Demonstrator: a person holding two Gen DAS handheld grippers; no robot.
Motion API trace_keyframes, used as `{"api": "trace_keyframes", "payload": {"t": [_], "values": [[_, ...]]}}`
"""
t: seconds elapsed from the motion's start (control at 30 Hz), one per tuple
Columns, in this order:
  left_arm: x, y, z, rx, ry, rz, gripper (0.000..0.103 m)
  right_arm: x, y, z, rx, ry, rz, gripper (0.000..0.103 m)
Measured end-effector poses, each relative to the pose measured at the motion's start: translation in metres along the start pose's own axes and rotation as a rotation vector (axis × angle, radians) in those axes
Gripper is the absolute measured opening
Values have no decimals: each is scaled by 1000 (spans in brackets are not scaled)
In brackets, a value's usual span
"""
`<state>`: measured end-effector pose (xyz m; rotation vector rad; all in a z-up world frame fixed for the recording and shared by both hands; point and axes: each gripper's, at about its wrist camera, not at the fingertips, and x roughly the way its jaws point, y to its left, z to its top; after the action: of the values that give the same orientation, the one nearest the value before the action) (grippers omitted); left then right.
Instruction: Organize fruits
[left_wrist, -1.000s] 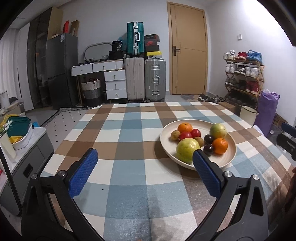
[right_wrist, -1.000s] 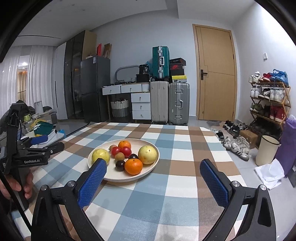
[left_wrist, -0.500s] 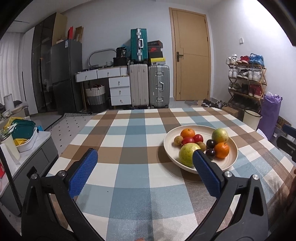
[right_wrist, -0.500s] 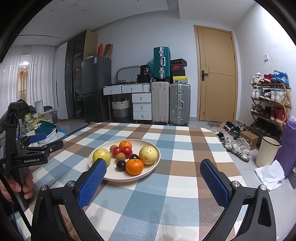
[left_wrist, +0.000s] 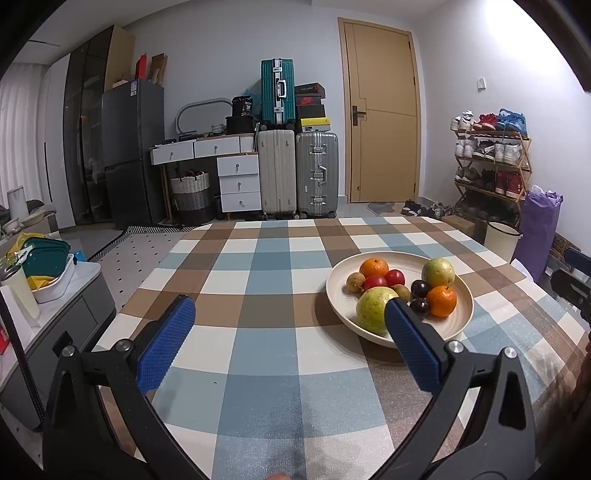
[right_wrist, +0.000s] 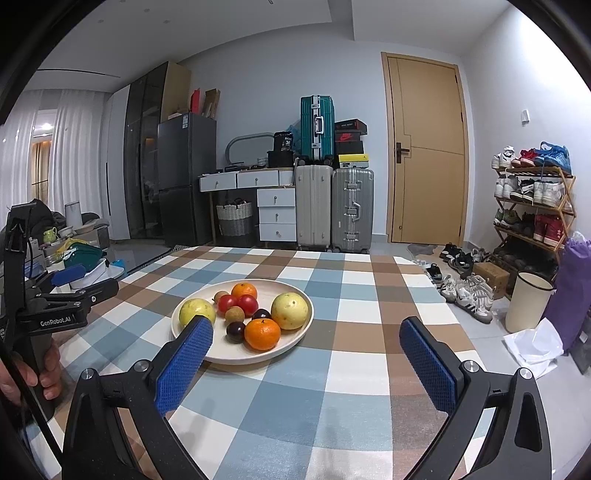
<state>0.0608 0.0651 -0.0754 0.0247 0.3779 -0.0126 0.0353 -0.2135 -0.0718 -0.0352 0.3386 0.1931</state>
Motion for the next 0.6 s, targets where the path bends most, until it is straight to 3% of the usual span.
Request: {"api": "trace_keyframes", "payload": {"t": [0.6], "values": [[1, -1, 1, 4, 2, -1, 102, -1, 0, 0, -2, 0, -2, 103]]}}
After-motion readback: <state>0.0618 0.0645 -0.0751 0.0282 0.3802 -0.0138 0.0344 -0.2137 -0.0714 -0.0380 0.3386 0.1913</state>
